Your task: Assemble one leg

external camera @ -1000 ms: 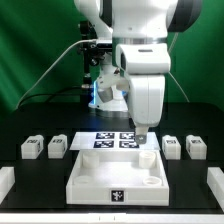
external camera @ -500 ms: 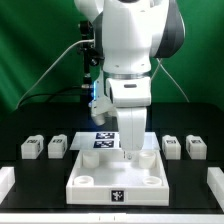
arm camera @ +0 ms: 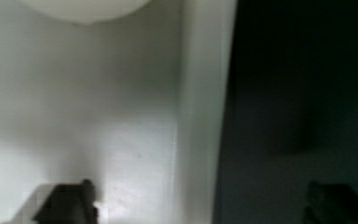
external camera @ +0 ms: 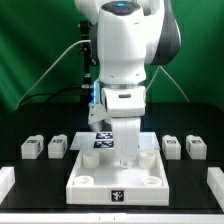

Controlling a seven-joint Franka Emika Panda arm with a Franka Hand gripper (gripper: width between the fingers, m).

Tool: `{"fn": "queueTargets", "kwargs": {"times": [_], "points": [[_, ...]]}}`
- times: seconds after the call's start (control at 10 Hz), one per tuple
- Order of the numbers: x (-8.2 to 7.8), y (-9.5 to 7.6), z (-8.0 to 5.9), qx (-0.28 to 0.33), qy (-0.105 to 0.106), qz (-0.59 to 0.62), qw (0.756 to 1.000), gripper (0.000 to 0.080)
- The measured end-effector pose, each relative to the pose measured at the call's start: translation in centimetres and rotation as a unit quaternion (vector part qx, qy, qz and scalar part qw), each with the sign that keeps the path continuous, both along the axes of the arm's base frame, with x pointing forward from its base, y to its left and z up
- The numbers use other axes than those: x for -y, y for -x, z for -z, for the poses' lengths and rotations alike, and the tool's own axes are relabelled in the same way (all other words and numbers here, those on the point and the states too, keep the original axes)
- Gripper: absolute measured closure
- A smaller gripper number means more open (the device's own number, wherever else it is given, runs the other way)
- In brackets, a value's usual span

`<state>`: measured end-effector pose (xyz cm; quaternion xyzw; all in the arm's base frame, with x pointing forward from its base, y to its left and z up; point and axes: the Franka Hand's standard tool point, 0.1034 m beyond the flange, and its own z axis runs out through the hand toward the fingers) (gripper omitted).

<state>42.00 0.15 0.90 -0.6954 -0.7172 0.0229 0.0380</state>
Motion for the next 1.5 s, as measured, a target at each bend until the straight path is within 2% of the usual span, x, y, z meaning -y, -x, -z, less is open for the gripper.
{"fn": "queueTargets", "kwargs": {"times": [0.1,0.2,0.3,0.4,0.6,1.2,1.3,1.5], "points": [[0.0,0.0,0.0,0.0,0.0,0.0,1.0,0.0372],[0.0,0.0,0.0,0.0,0.0,0.0,1.0,0.0372],[0.0,0.0,0.0,0.0,0.0,0.0,1.0,0.0568],[0.0,0.0,0.0,0.0,0.0,0.0,1.0,0.0713],[0.0,-0.3,-0.1,0.007,0.0,0.001,1.0,0.0736],[0.0,-0.3,-0.1,0.007,0.0,0.001,1.0,0.0736],[0.0,-0.6,-0.1,0.009,-0.001,0.001,1.0,0.0736],[-0.5,-2.5,-0.1,0.019,-0.003,-0.001,1.0,0.0736]]}}
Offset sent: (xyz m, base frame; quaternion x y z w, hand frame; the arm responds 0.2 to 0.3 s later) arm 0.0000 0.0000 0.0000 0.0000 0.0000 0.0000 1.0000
